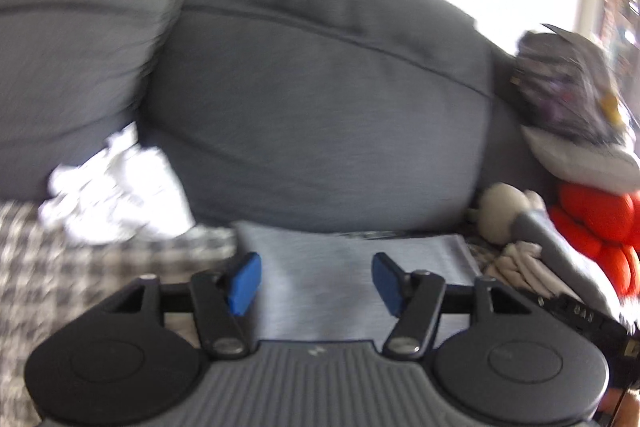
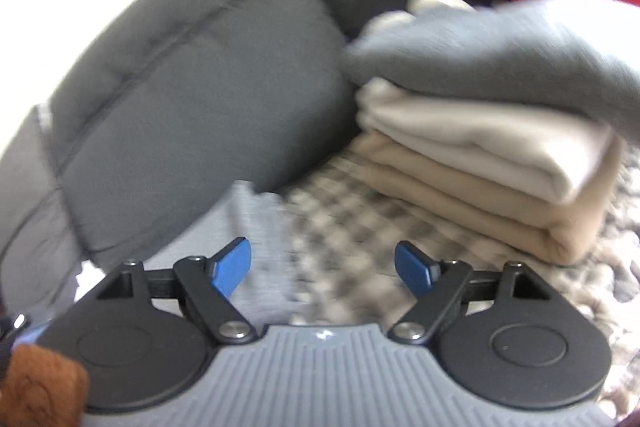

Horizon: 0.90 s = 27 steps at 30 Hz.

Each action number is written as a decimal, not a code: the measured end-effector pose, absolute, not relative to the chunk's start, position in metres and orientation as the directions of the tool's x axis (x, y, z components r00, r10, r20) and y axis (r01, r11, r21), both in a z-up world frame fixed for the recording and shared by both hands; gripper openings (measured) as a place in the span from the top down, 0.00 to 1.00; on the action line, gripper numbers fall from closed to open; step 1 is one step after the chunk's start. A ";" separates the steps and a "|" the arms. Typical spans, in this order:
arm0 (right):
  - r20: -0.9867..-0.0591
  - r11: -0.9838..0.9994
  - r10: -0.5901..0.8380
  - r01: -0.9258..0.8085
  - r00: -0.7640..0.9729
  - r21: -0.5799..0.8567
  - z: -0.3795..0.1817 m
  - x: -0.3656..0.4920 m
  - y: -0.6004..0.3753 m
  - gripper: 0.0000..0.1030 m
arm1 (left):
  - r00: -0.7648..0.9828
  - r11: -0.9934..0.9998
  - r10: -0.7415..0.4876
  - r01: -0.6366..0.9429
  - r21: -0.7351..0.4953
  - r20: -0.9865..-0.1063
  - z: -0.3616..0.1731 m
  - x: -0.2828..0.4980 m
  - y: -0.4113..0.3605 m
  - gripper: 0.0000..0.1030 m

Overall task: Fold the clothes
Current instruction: 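Lower the shirt onto the black clothes stack and open both grippers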

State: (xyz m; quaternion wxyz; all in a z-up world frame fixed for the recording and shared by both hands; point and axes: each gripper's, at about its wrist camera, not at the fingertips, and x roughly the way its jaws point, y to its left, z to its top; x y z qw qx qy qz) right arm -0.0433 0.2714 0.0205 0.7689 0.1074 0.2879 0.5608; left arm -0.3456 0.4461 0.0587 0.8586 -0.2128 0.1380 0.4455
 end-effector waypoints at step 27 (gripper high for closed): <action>-0.410 0.210 0.909 -0.928 0.070 0.307 0.006 -0.095 0.314 0.78 | 0.519 0.549 0.709 -0.831 -0.088 -0.477 0.014 -0.301 0.441 0.37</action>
